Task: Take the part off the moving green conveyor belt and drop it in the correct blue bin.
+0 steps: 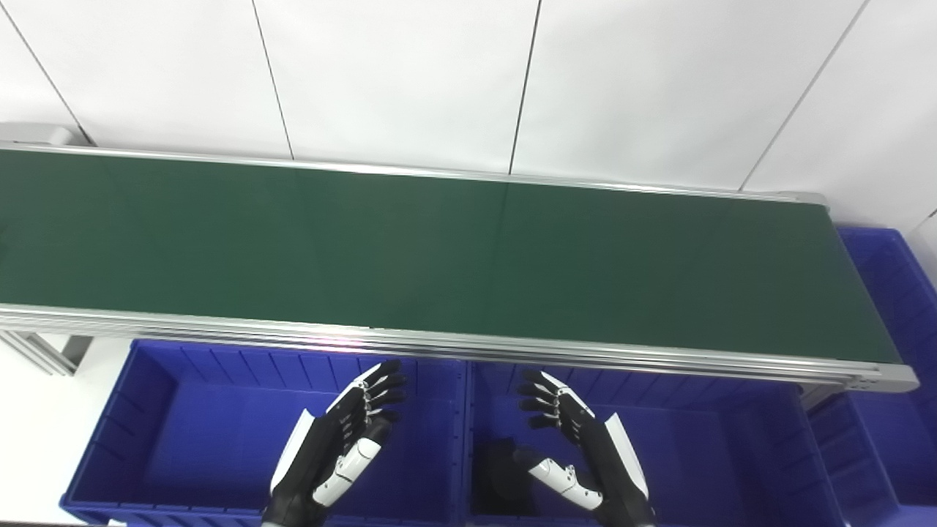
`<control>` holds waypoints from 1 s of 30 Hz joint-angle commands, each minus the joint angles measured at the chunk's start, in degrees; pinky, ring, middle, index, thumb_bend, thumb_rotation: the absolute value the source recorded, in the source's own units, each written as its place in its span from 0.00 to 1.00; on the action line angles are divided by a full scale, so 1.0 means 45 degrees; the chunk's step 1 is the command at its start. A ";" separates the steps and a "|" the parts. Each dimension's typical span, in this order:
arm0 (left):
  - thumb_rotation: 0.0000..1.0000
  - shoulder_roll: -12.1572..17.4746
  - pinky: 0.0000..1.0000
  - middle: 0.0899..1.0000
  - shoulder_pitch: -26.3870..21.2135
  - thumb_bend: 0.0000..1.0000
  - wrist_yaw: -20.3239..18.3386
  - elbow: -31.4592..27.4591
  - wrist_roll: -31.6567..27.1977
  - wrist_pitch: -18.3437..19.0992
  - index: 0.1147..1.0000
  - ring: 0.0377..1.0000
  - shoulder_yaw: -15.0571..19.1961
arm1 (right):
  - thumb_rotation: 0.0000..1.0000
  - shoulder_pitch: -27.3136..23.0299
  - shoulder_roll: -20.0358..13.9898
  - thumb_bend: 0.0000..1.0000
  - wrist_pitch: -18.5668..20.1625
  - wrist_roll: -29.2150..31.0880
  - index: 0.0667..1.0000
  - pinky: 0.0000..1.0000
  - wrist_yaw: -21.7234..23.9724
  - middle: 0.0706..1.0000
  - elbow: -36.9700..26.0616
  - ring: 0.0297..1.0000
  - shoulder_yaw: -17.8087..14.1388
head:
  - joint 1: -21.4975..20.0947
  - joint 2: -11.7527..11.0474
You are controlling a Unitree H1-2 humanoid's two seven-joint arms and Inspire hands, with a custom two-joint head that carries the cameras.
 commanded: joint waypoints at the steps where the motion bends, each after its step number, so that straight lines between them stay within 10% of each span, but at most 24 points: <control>1: 0.82 0.0035 0.74 0.83 0.0025 0.70 -0.0015 -0.0290 -0.0120 -0.0367 0.86 0.80 -0.0014 | 0.69 -0.0063 0.0070 0.71 -0.0419 0.0103 0.84 0.68 -0.0047 0.79 -0.0210 0.75 0.0002 | 0.0010 -0.0023; 30: 0.82 0.0332 0.72 0.84 -0.0014 0.63 -0.0141 -0.0396 -0.0362 -0.0385 0.87 0.80 0.0231 | 0.72 -0.0186 0.0394 0.73 -0.0636 -0.0147 0.85 0.69 -0.0165 0.80 0.0122 0.76 0.0222 | -0.1097 -0.0063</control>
